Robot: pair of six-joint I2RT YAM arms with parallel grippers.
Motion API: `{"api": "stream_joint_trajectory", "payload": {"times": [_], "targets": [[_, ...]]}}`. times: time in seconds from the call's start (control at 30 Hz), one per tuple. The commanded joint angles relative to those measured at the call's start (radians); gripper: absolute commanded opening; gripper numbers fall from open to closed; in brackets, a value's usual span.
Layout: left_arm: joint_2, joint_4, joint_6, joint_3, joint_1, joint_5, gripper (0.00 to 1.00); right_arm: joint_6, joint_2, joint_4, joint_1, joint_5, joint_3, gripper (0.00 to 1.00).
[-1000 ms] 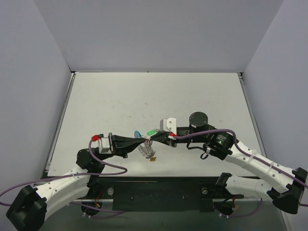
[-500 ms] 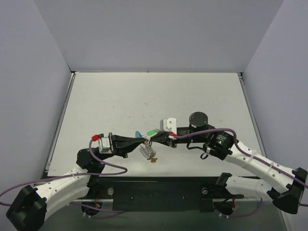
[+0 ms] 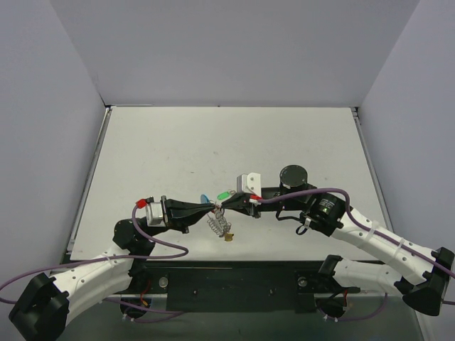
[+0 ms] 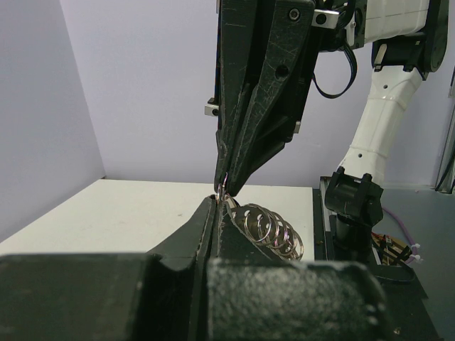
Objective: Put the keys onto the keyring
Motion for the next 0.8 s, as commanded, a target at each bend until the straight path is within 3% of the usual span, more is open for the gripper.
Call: {"api": "stream_joint_trajectory", "payload": {"times": [0.0,0.77], "targets": [[-0.005,0.054,0.001,0.015,-0.007,-0.006,0.00,0.018,0.005,0.070,0.007,-0.022,0.038,0.00],[-0.021,-0.004,0.035,0.030,-0.015,0.014,0.00,0.118,0.009,0.113,0.007,-0.048,0.031,0.00]]}}
